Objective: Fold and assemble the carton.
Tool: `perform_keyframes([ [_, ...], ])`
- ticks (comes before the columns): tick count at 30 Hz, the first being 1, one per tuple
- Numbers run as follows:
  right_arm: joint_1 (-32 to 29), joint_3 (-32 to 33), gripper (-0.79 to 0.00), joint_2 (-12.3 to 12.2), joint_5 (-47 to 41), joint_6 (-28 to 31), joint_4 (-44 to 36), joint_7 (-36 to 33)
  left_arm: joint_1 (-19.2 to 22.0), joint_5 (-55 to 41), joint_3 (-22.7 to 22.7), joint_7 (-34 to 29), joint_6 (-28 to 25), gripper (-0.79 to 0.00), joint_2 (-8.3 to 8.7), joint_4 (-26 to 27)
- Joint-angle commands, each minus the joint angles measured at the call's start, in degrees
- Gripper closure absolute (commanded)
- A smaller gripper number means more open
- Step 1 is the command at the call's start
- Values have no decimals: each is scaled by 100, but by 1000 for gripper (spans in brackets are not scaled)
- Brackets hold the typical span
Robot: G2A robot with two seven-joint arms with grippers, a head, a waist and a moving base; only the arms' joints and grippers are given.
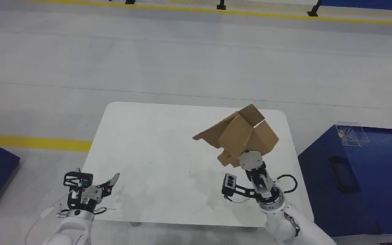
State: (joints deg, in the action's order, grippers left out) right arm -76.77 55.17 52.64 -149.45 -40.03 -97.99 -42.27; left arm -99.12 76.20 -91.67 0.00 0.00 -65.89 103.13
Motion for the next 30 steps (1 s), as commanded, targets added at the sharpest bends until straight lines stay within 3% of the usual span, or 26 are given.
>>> perform_keyframes([
  [1,22,-42,0,44,49,4,30,140,0,0,0,0,0,-785,0,0],
  [4,87,118,0,92,562,200,6,-37,0,0,0,0,0,-785,0,0],
  [6,152,378,0,108,1687,658,-86,-555,0,0,0,0,0,-785,0,0],
  [10,159,940,0,112,3976,2099,-85,-1913,0,0,0,0,0,-785,0,0],
  [14,168,1701,0,59,5722,3758,17,-2575,0,0,0,0,0,-785,0,0],
  [17,75,2296,0,0,7194,5077,-1,-2830,0,0,0,0,0,-785,0,0],
  [19,-53,2559,0,-27,7923,5618,-73,-2922,0,0,0,0,0,-785,0,0],
  [25,-372,2758,0,-54,9976,6773,-87,-3235,0,0,0,0,0,-785,0,0],
  [30,-371,2360,0,4,11307,7372,170,-2832,0,0,0,0,0,-785,0,0],
])
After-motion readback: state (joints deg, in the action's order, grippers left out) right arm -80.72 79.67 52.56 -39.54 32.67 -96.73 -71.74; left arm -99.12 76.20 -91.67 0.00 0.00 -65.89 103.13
